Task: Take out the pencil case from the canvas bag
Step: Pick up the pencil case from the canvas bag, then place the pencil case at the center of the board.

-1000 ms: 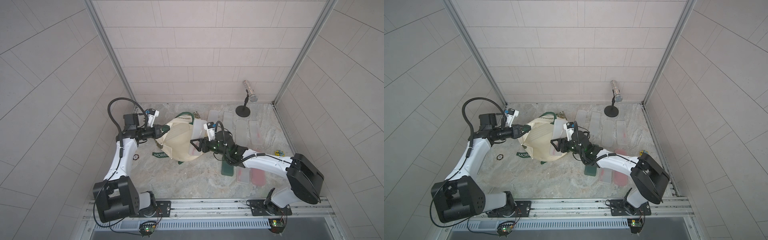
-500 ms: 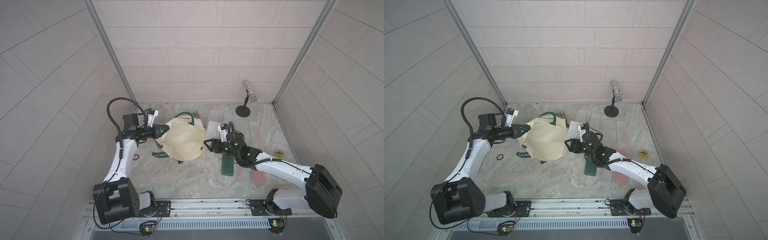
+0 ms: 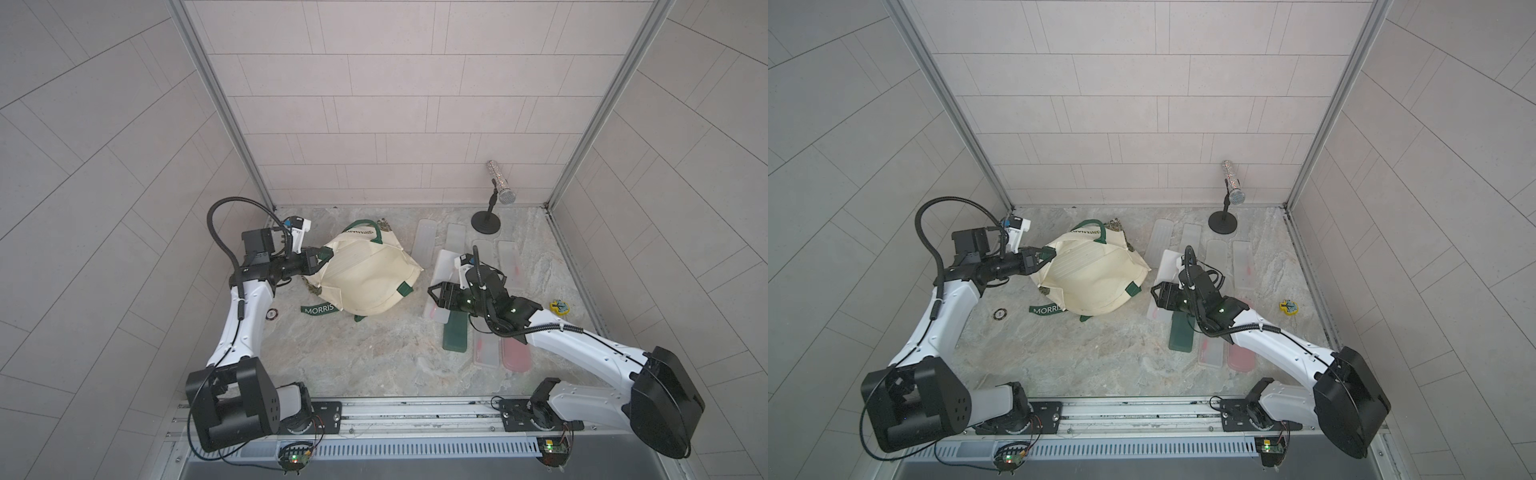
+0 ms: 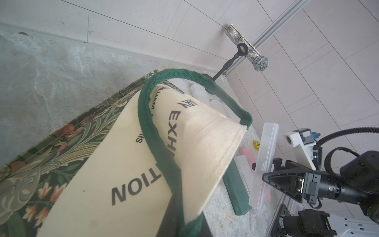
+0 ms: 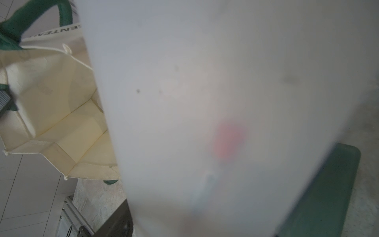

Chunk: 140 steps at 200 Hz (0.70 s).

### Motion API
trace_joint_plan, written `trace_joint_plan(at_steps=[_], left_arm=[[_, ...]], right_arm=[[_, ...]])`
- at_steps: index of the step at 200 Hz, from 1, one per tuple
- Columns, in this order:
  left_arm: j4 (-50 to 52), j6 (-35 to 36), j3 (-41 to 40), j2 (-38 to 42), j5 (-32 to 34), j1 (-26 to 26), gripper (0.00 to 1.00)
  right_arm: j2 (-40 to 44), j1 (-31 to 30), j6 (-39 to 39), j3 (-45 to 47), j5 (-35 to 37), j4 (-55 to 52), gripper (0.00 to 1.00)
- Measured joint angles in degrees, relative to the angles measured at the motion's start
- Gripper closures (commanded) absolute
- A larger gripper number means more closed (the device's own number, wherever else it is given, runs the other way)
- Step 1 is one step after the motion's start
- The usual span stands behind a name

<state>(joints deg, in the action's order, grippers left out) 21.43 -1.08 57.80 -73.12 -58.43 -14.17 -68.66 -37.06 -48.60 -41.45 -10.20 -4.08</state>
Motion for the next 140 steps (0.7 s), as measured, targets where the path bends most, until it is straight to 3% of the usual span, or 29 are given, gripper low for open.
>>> trace_joint_plan(at_steps=[61,140], left_arm=[[-1.55,-1.29,-0.24,0.00,2.82,-0.87,1.00],[-2.80,-3.28,-0.61,0.28,4.28,-2.10,1.00]], right_arm=[[-4.17,0.00,-2.29,-0.11,-0.96,-3.26,0.35],[-16.74,-2.29,-5.68,-4.17,-5.75,-2.82,0.36]])
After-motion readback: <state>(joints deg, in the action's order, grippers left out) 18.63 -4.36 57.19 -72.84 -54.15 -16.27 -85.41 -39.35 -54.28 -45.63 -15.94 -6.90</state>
